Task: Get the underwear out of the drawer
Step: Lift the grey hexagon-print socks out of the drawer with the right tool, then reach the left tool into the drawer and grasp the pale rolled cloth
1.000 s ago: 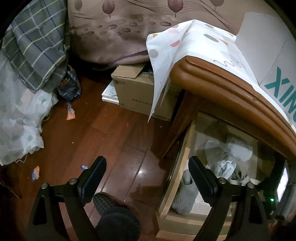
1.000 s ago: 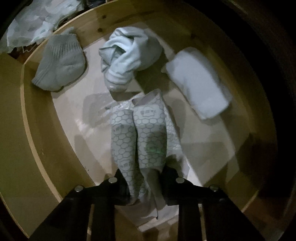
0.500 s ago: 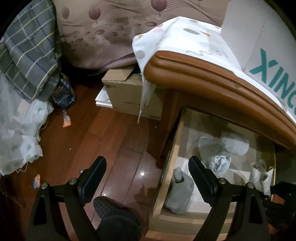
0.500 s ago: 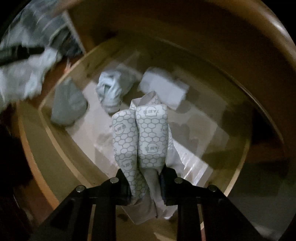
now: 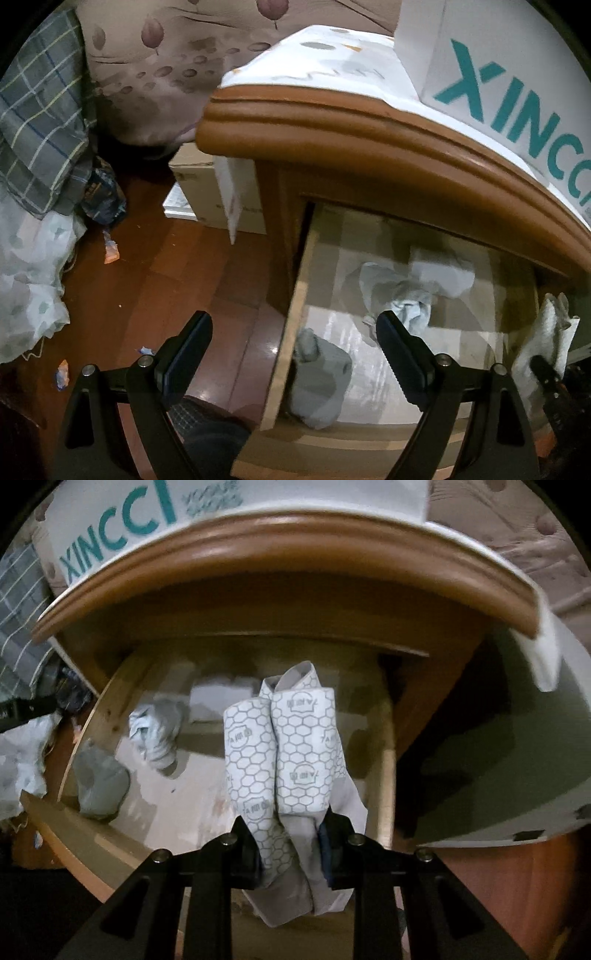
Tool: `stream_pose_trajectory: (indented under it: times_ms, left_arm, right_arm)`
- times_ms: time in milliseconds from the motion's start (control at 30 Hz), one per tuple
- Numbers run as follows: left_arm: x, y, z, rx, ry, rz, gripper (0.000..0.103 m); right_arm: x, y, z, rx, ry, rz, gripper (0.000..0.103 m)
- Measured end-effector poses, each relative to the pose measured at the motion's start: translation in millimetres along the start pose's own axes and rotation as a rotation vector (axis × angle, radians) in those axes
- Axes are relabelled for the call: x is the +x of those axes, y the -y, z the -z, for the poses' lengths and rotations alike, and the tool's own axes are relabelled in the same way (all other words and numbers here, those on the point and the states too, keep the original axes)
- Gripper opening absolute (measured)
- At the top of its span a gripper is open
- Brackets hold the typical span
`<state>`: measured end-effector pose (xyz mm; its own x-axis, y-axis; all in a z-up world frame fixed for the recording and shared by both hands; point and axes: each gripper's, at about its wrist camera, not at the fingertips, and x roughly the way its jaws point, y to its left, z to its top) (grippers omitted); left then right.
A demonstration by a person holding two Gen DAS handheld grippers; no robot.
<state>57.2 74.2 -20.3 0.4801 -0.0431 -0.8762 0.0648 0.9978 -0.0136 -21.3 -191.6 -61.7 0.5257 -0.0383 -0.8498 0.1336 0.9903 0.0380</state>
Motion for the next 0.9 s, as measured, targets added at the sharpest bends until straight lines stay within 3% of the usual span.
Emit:
stream_pose_trajectory:
  times_ms: [400, 567, 800, 900]
  left_arm:
    - [10.6, 25.3, 10.0, 0.046, -0.03, 0.024, 0.088]
    - [12.0, 38.5, 14.8, 0.083, -0.024, 0.014, 0.088]
    - [22.6, 62.4, 24.9, 0.141, -0.074, 0.077, 0.09]
    - [29.4, 70.4, 26.8, 0.153, -0.081, 0.07, 0.09]
  right_arm:
    - [-10.5, 46.4, 12.8, 0.189, 0.02, 0.14, 0.023]
    - [-17.1, 62.0, 14.6, 0.221, 0.024, 0.131, 0.023]
    - [-26.7, 68.8, 15.0, 0.238, 0.07, 0.125, 0.023]
    - [-30.9, 73.0, 14.3, 0.254, 0.082, 0.103, 0.023]
